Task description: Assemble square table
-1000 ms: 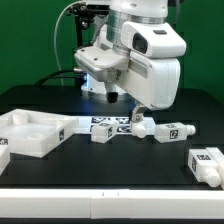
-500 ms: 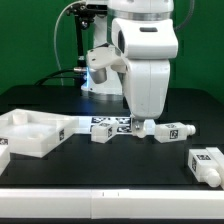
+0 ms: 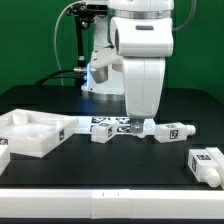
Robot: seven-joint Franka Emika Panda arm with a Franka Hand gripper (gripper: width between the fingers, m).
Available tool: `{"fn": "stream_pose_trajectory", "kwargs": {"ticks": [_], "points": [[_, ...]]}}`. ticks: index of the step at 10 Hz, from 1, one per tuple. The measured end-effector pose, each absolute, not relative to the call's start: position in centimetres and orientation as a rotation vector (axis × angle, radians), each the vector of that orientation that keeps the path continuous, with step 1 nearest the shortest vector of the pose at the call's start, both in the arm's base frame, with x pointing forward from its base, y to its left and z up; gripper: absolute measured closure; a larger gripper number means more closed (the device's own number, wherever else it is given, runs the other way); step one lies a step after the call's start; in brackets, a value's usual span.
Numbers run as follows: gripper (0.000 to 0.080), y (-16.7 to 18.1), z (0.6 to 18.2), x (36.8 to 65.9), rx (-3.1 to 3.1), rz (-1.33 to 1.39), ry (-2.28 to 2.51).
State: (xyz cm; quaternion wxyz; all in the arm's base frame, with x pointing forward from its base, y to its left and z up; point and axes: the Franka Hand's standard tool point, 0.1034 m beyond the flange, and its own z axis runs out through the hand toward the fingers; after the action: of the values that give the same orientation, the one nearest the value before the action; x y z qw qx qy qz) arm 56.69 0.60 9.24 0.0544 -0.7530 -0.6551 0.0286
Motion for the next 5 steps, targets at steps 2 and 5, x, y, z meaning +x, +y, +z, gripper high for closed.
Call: {"fn": "stream_pose_trajectory", "kwargs": {"ticks": [2,5], "points": [[0.0151,0.71,8.66,58.18,-2.432,0.066,-1.658],[0.0151,0.35,8.75,58.31,-2.427,0.066,-1.648]]}}
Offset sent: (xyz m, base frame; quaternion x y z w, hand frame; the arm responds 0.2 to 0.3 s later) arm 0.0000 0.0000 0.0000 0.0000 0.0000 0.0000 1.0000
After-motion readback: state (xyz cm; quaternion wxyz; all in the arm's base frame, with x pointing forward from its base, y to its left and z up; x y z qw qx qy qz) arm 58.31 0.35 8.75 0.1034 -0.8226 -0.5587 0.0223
